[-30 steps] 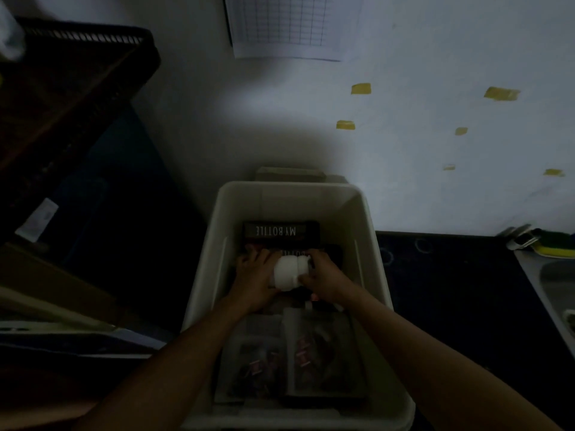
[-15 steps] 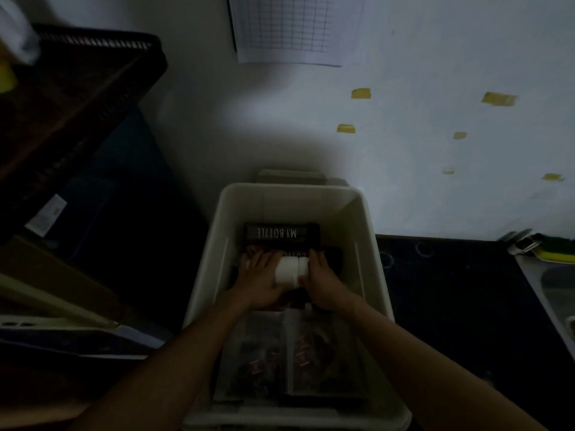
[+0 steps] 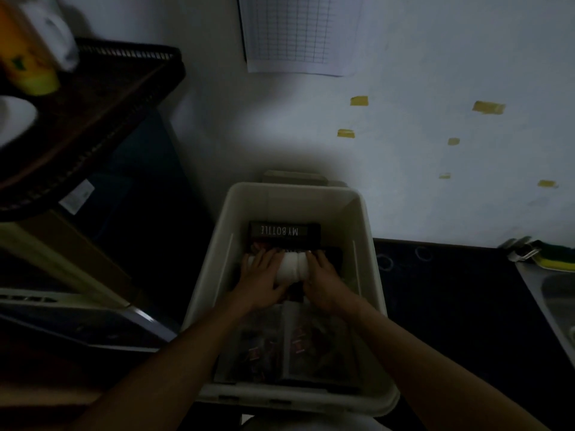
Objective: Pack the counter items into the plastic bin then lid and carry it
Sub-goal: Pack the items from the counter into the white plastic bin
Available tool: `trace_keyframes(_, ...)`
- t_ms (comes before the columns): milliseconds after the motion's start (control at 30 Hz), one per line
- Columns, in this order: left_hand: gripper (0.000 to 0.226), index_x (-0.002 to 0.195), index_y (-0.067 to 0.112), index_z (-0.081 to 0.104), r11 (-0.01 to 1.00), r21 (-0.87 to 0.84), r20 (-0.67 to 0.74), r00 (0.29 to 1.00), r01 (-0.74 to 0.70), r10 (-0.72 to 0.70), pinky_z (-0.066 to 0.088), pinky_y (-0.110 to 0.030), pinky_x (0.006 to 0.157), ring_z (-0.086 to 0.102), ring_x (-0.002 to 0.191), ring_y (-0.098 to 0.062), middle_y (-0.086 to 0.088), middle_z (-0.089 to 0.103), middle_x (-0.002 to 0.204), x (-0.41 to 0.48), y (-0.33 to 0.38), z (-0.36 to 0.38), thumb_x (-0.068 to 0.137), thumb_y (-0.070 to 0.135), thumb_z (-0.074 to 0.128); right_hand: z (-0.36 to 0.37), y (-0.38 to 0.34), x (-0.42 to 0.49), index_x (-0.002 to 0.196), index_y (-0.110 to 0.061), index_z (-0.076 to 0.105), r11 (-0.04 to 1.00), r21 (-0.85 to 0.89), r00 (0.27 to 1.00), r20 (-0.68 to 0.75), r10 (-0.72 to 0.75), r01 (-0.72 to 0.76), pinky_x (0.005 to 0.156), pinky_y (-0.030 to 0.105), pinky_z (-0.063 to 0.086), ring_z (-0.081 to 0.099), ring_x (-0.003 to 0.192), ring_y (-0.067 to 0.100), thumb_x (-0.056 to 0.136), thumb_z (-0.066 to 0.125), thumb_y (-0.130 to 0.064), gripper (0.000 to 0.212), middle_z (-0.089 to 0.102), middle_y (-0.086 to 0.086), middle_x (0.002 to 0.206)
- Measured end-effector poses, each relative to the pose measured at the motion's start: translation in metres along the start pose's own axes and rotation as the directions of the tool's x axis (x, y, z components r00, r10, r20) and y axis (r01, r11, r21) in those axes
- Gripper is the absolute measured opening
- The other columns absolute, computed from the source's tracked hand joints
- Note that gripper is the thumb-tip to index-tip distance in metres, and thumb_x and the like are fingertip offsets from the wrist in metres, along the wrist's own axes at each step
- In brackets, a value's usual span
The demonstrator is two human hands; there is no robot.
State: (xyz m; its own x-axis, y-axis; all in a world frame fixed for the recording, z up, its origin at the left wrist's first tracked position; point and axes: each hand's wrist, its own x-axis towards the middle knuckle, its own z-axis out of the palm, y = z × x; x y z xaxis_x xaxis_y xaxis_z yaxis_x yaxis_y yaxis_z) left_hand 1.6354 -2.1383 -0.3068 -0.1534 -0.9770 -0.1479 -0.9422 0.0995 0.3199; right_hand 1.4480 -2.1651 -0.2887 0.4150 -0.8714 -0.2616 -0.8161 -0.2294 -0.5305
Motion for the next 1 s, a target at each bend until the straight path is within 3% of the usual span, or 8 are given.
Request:
trace_keyframes(100,0.101,0.155,0.016,0.017,1.000,-0.019,-0.039,0.999,-0.004,0.003,0.002,-0.053,0.119,0.010,0.149,-0.025,-0.006,0.016,0.162,-0.004,0.005,-0.001,0.068,0.068,0.017,-0.008,0.000,-0.007,0.156,-0.017,0.008,1.000,0.007,1.000,0.004,-0.024,0.024,0.121,0.046,0.021,0.009,0.149,0.032,0.092,0.055,-0.018,0.079,0.002,0.010,0.162)
trace_keyframes(267,0.096,0.155,0.019,0.015,1.000,-0.026,-0.072,0.997,0.013,-0.015,0.003,-0.051,0.119,0.004,0.150,-0.021,-0.003,0.013,0.162,-0.012,0.015,-0.008,0.070,0.065,0.017,-0.024,-0.002,-0.013,0.155,-0.016,0.015,0.996,0.007,0.996,-0.012,-0.087,0.087,0.121,0.037,0.016,0.010,0.149,0.027,0.094,0.056,-0.017,0.073,0.004,0.009,0.163)
trace_keyframes(567,0.074,0.155,0.019,0.010,0.995,-0.038,-0.114,0.989,0.094,-0.098,-0.004,-0.047,0.121,-0.002,0.151,-0.018,-0.002,0.006,0.164,-0.029,0.037,-0.006,0.096,0.040,0.048,-0.022,-0.003,-0.027,0.155,-0.015,0.016,0.980,0.021,0.981,0.003,-0.196,0.196,0.121,0.035,0.016,0.013,0.149,0.027,0.096,0.055,-0.019,0.071,0.006,0.008,0.163)
trace_keyframes(667,0.072,0.155,0.019,0.012,0.986,-0.088,-0.141,0.978,0.142,-0.153,-0.002,-0.047,0.121,0.001,0.151,-0.017,-0.001,0.008,0.164,-0.036,0.051,-0.011,0.096,0.043,0.045,-0.032,-0.003,-0.029,0.154,-0.012,0.017,0.962,0.043,0.963,0.027,-0.270,0.268,0.117,0.025,0.010,0.012,0.149,0.026,0.097,0.053,-0.020,0.068,0.008,0.009,0.162)
trace_keyframes(767,0.076,0.154,0.015,0.019,0.971,-0.163,-0.167,0.965,0.177,-0.204,0.006,-0.046,0.122,0.011,0.150,-0.020,-0.003,0.016,0.162,-0.046,0.059,-0.014,0.090,0.052,0.033,-0.040,-0.007,-0.030,0.154,-0.011,0.020,0.940,0.064,0.940,0.041,-0.338,0.335,0.117,0.025,0.011,0.013,0.149,0.027,0.097,0.054,-0.020,0.067,0.010,0.010,0.162)
trace_keyframes(867,0.066,0.152,0.010,0.026,0.940,-0.275,-0.234,0.934,0.203,-0.271,0.012,-0.040,0.122,0.019,0.148,-0.025,-0.007,0.023,0.159,-0.060,0.071,-0.014,0.096,0.037,0.050,-0.047,-0.004,-0.037,0.153,-0.011,0.022,0.909,0.094,0.907,0.078,-0.414,0.407,0.119,0.030,0.014,0.016,0.148,0.026,0.097,0.056,-0.020,0.066,0.012,0.011,0.162)
trace_keyframes(933,0.062,0.152,0.011,0.026,0.940,-0.254,-0.251,0.924,0.226,-0.290,0.010,-0.033,0.120,0.018,0.148,-0.025,-0.006,0.022,0.160,-0.070,0.080,-0.017,0.099,0.033,0.049,-0.048,-0.003,-0.041,0.152,-0.010,0.025,0.887,0.109,0.886,0.075,-0.457,0.448,0.119,0.030,0.015,0.018,0.147,0.026,0.097,0.055,-0.021,0.064,0.016,0.012,0.161)
trace_keyframes(1000,0.062,0.152,0.015,0.026,0.932,-0.214,-0.275,0.898,0.293,-0.345,0.012,-0.032,0.118,0.023,0.146,-0.023,-0.003,0.025,0.159,-0.085,0.092,-0.021,0.098,0.042,0.039,-0.051,-0.005,-0.047,0.150,-0.009,0.029,0.853,0.136,0.856,0.059,-0.514,0.503,0.117,0.025,0.014,0.023,0.146,0.025,0.097,0.055,-0.018,0.060,0.023,0.011,0.159)
